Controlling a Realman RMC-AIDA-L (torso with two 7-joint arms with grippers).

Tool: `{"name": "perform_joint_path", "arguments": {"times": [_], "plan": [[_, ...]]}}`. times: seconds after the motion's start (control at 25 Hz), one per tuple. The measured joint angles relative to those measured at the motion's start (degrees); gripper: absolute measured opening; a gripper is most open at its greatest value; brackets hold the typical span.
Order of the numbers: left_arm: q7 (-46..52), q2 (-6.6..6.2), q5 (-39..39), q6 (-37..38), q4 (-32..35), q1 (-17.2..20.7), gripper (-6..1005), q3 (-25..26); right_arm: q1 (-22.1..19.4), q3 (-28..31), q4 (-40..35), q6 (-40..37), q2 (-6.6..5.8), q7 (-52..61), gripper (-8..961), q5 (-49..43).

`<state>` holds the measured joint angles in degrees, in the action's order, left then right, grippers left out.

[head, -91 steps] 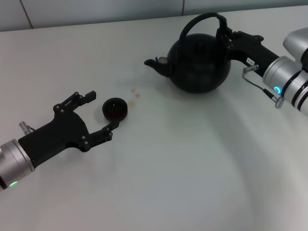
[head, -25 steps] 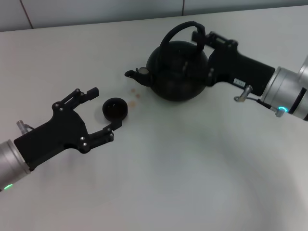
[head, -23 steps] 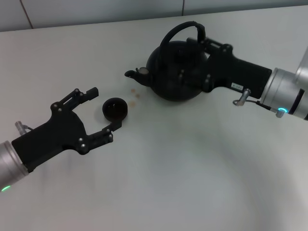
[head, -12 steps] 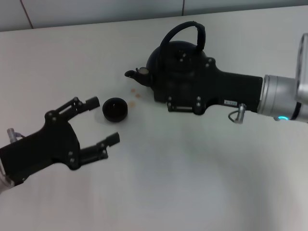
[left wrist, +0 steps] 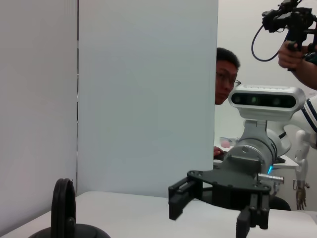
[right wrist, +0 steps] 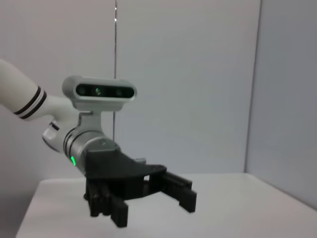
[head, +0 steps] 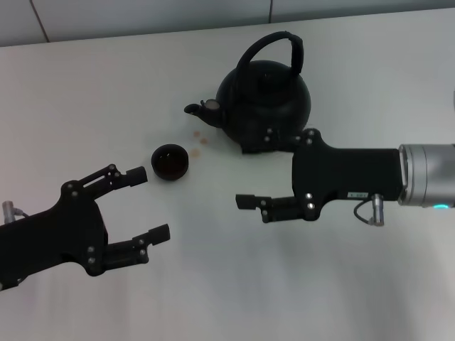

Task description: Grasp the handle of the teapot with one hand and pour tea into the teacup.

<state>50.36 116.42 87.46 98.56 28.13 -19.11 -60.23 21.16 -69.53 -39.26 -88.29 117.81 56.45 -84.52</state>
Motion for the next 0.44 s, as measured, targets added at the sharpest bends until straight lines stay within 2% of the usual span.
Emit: {"name": "perform_joint_path", "arguments": {"times": [0.44], "plan": [[-0.6, 0.16, 0.1, -0.5, 0.1, 0.9, 864, 0.6, -1.9, 1.0, -0.4, 0.5, 1.00, -0.3, 782, -0.7]]}}
